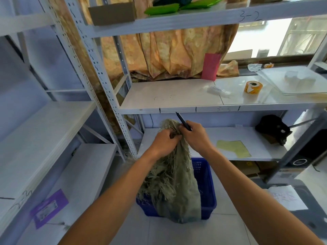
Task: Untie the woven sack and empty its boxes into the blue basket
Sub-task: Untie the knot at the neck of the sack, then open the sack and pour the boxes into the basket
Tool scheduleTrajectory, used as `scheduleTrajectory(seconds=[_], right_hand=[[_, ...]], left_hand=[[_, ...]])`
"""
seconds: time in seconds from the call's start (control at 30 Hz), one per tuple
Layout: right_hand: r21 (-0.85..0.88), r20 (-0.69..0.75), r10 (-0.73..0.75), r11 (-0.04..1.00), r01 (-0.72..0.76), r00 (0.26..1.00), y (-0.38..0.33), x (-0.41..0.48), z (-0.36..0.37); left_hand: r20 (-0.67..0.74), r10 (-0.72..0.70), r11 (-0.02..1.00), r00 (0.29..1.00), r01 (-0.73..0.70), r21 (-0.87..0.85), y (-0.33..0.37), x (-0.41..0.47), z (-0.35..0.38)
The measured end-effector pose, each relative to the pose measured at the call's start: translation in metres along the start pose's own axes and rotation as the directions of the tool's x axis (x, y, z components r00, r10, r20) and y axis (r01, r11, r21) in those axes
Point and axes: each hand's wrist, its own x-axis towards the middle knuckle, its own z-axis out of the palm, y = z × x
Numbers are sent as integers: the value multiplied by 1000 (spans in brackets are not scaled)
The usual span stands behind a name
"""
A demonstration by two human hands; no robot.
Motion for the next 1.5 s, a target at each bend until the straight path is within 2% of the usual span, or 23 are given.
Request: scheduleTrajectory(seconds=[0.13,0.33,0.5,0.6,0.77,0.87,1.0,1.1,1.17,1.27,1.33,1.43,1.5], right_hand=[[65,-51,78,995,-75,996,11,-7,6],[-116,37,282,954,-276,959,77,-40,25],[-263,26,242,938,-227,970,115,-60,43],[-261,22,215,944,-202,976,127,-66,52],[-311,32,177,937,-158,984,130,-69,51],[-407,46,214,896,-177,976,137,-78,46],[-479,-8,226,854,-202,974,145,-80,48],[-474,-65,199,856,-206,978,147,-79,48],[-467,-90,196,858,-215,976,148,-80,43],[-494,-103,179,845,-207,978,148,-81,36],[-454,-127,181,863,-220,975,145,-75,36],[-322,-130,208,916,-240,969,135,-62,40],[-314,-141,200,920,-235,970,125,-52,42]], left_hand=[[-85,-58,990,995,46,-134,1,5,-12],[-79,-95,962,992,71,-264,-9,12,-35],[-46,-113,918,993,87,-386,-10,8,-40],[-31,-132,882,991,103,-460,-13,3,-40],[15,-180,752,984,147,-643,-10,-1,-44],[63,-205,613,977,178,-770,-6,1,-51],[179,-188,522,966,253,-815,0,-8,-39],[184,-204,461,962,260,-848,-4,-11,-37],[140,-238,463,961,239,-854,-15,-7,-48],[18,-327,530,945,199,-824,-46,3,-70],[-5,-361,584,933,222,-781,-66,6,-78],[-44,-373,733,927,266,-626,-89,6,-79],[-63,-364,820,929,287,-495,-102,7,-75]])
